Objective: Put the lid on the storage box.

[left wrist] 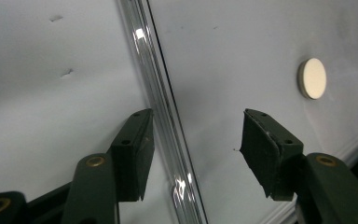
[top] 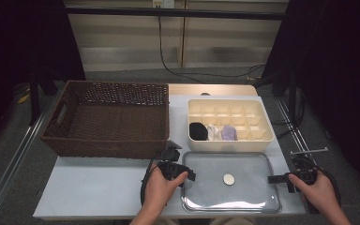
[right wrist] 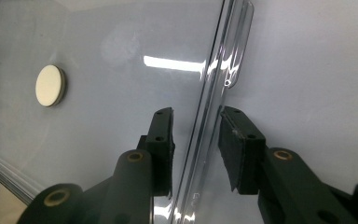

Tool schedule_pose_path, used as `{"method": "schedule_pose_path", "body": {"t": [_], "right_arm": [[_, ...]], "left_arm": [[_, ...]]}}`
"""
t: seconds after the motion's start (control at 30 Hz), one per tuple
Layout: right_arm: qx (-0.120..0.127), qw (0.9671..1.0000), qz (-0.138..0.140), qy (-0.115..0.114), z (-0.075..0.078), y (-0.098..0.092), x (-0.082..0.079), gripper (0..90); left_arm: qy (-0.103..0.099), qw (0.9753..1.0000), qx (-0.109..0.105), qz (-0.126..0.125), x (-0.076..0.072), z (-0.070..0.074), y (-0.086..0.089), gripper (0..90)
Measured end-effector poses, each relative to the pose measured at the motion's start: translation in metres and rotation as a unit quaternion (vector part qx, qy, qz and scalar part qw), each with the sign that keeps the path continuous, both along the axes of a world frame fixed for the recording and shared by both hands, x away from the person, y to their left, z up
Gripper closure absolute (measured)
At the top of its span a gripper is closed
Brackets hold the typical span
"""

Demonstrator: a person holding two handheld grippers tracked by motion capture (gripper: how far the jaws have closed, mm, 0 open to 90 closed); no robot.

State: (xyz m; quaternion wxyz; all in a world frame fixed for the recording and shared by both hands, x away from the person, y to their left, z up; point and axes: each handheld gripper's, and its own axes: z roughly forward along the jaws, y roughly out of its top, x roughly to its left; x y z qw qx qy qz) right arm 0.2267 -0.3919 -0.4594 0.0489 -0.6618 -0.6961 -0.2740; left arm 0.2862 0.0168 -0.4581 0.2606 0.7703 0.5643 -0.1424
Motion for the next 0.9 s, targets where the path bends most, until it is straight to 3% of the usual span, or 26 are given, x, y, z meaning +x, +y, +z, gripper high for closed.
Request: {"method": "schedule_pose_path", "body": {"t": [0.1,0.2,0.23,0.33,0.47,0.73,0.9], "right_arm": [[0.0,1.0,0.002,0.0,-0.001,-0.001,0.0,67.4],[0.002,1.0,-0.003,-0.004,-0.001,0.001,-0.001,67.2],[0.004,1.0,-0.004,-0.005,-0.001,0.0,-0.001,67.3],[0.014,0.9999,-0.006,-0.002,-0.001,-0.002,-0.001,68.3],[0.014,0.9999,-0.008,-0.001,-0.001,-0.002,-0.001,69.1],[0.05,0.9982,-0.03,-0.013,-0.004,-0.011,-0.006,73.0],[0.062,0.9968,-0.039,-0.032,0.006,-0.012,-0.013,76.6]], "left_arm": [[0.003,0.9998,0.013,-0.016,0.003,0.001,-0.004,40.2],[-0.005,0.9998,0.017,-0.007,0.0,0.002,-0.007,40.4],[-0.006,0.9997,0.022,-0.006,0.0,0.002,-0.005,43.0],[-0.015,0.9993,0.035,-0.008,0.002,0.0,0.002,64.9],[-0.02,0.999,0.04,-0.003,-0.001,0.002,0.0,67.9],[-0.037,0.9986,0.034,-0.013,-0.003,0.014,0.006,74.3],[-0.044,0.9986,0.026,-0.009,-0.007,0.019,0.008,75.2]]}}
